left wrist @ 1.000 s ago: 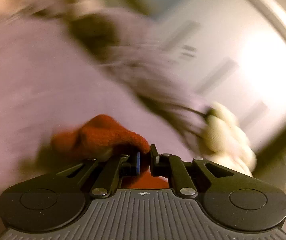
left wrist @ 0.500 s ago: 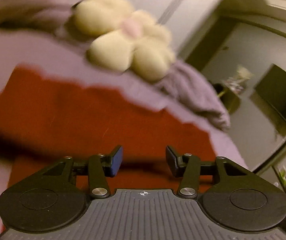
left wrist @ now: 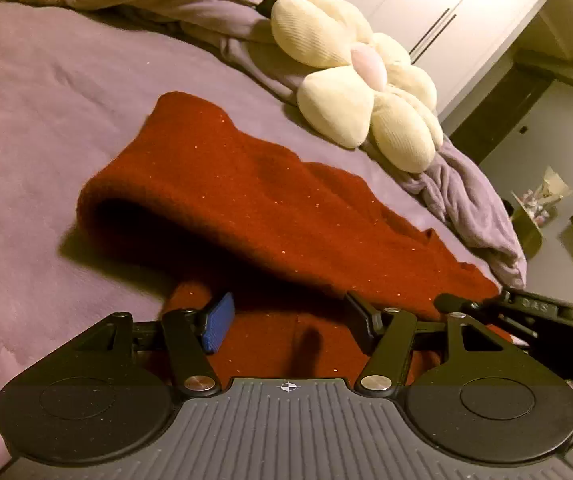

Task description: Fold small clothes

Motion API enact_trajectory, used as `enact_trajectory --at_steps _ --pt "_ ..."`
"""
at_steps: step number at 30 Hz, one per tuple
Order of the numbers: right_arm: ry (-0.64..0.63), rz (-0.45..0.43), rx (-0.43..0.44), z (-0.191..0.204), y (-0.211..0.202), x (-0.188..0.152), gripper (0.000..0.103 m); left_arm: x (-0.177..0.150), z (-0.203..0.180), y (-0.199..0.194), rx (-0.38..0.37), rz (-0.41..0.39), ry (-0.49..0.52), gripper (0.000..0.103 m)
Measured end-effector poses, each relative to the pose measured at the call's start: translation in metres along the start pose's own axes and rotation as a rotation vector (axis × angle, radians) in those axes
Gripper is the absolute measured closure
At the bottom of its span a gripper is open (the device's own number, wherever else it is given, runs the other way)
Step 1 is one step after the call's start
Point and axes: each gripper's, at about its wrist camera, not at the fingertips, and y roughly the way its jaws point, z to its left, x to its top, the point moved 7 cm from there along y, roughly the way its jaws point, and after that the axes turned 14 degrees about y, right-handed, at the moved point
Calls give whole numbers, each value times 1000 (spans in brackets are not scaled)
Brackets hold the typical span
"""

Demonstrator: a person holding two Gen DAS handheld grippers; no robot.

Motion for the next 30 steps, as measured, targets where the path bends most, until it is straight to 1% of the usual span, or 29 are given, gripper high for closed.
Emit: enact_trajectory --at_steps 1,2,3,5,6,7,8,9,10,12,15,16,17,19,21,22,23,24,25,26,29,30 --pt "-19 -6 -7 3 2 1 77 1 0 0 3 1 6 37" --pt "-48 -17 -18 6 1 2 84 3 1 1 9 1 7 37" --pt "-68 -36 -18 9 -3 5 88 7 1 2 16 -2 5 37" --pt "-95 -131 -5 12 -23 15 90 12 4 5 30 -7 -1 35" --pt "-98 -181 -20 10 -34 21 90 16 5 7 40 -6 -4 35" --pt "-107 -239 -57 6 -44 27 90 18 7 9 57 0 -4 35" --pt "-125 -300 -112 -2 -54 32 90 20 7 11 63 6 -3 35" --pt "-134 -345 -169 -11 -61 37 90 22 8 12 63 12 -2 35" --pt "-128 -365 -219 -24 -65 41 90 22 7 15 60 23 -5 35" --pt "-96 -333 -248 -47 -66 45 90 21 6 19 53 34 -12 35" --pt "-1 -258 -208 -74 -62 47 87 20 2 23 53 41 -8 34" --pt "23 -246 -202 -79 -60 48 83 20 2 24 57 44 -7 34" --pt "37 -235 -186 -82 -58 49 73 20 2 24 58 48 -6 34" --pt "45 -223 -151 -82 -52 50 68 20 1 26 66 57 2 33" --pt "22 -210 -157 -78 -46 50 68 20 -2 27 70 63 16 31" --pt "0 -202 -162 -74 -42 50 69 20 -3 28 73 68 22 29" --pt "-28 -190 -178 -70 -39 49 77 20 -4 29 73 75 29 28" --pt "-63 -187 -189 -64 -37 48 88 21 -5 30 75 82 38 27" --pt "-105 -195 -198 -58 -38 48 94 21 -7 30 83 88 55 28" --pt "-143 -224 -218 -54 -42 49 94 23 -9 29 91 85 70 28" --pt "-217 -360 -294 -45 -65 54 95 25 -14 26 92 70 103 28" --pt "-233 -398 -338 -47 -70 55 95 23 -15 26 87 78 107 28"
